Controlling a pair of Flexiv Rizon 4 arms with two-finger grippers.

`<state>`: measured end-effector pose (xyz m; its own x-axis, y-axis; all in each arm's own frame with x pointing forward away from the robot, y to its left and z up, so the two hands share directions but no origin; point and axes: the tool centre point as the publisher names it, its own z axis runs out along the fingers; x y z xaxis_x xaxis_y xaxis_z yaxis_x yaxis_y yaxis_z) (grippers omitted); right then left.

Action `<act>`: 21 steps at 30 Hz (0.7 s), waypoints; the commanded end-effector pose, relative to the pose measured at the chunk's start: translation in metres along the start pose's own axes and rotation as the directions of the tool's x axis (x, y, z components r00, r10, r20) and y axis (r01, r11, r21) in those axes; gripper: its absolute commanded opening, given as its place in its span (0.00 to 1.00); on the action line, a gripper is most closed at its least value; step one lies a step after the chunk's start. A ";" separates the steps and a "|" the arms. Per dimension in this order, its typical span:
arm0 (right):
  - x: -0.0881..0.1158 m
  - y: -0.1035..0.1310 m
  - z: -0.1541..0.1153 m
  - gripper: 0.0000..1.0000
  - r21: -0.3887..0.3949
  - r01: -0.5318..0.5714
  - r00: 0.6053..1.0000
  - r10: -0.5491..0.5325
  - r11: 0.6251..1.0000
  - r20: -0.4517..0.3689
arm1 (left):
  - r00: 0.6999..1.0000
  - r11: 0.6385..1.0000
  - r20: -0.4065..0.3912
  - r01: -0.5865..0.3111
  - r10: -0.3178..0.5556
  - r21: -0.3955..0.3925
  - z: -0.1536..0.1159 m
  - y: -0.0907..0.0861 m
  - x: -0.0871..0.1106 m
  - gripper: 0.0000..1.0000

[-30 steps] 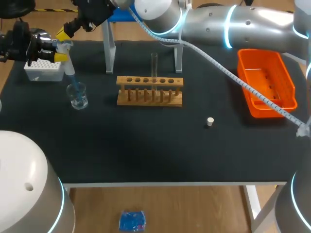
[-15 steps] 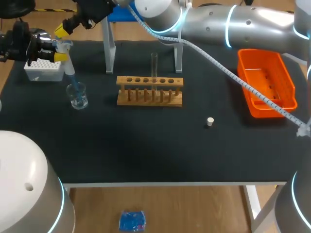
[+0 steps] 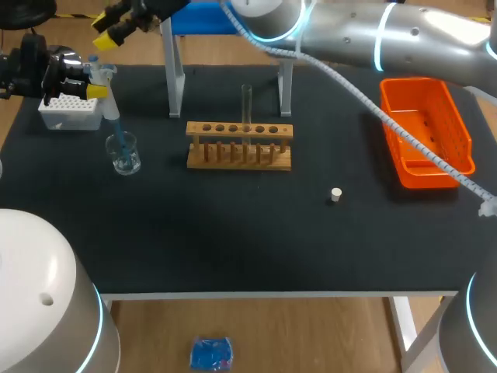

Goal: Invert the test tube, pick up the pipette, mount the tip to pipette, aspirate from beaker and dispense into the tube, eject the tip, return the pipette, and cap with the stopper.

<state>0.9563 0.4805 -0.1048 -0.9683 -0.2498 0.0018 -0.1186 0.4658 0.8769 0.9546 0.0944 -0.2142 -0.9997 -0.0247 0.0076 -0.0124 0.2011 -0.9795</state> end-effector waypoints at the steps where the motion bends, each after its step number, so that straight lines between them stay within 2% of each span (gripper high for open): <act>1: 0.021 0.003 -0.065 1.00 0.028 0.020 1.000 -0.020 0.999 0.023 | 1.000 1.000 -0.004 0.000 0.000 0.000 -0.001 0.000 -0.001 0.00; 7: 0.049 -0.009 -0.153 1.00 0.007 0.088 0.995 -0.088 0.996 0.055 | 1.000 1.000 -0.004 0.000 0.000 0.000 -0.001 0.000 -0.001 0.00; 11: 0.071 -0.030 -0.214 1.00 -0.009 0.117 0.989 -0.116 0.993 0.090 | 1.000 1.000 -0.004 0.000 0.000 0.000 -0.001 0.000 -0.001 0.00; 16: 0.101 -0.076 -0.276 1.00 -0.017 0.115 0.982 -0.111 0.993 0.150 | 1.000 1.000 -0.004 0.000 0.000 0.000 -0.001 0.000 -0.001 0.00; 18: 0.111 -0.097 -0.291 1.00 -0.039 0.097 0.984 -0.089 0.995 0.155 | 1.000 1.000 -0.004 0.000 0.000 0.000 -0.001 0.000 -0.001 0.00; 19: 0.112 -0.110 -0.299 1.00 -0.025 0.091 0.980 -0.085 0.996 0.180 | 1.000 1.000 -0.004 0.000 0.000 0.000 -0.001 0.000 -0.001 0.00; 21: 0.118 -0.126 -0.304 1.00 -0.043 0.084 0.980 -0.074 0.996 0.184 | 1.000 1.000 -0.004 0.000 0.000 0.000 -0.001 0.000 -0.001 0.00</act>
<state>0.9594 0.2237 -0.0736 -0.9733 -0.2000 -0.1129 -0.1953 0.4621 0.8651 0.9545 0.0945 -0.2141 -0.9997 -0.0248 0.0076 -0.0124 0.2012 -0.9795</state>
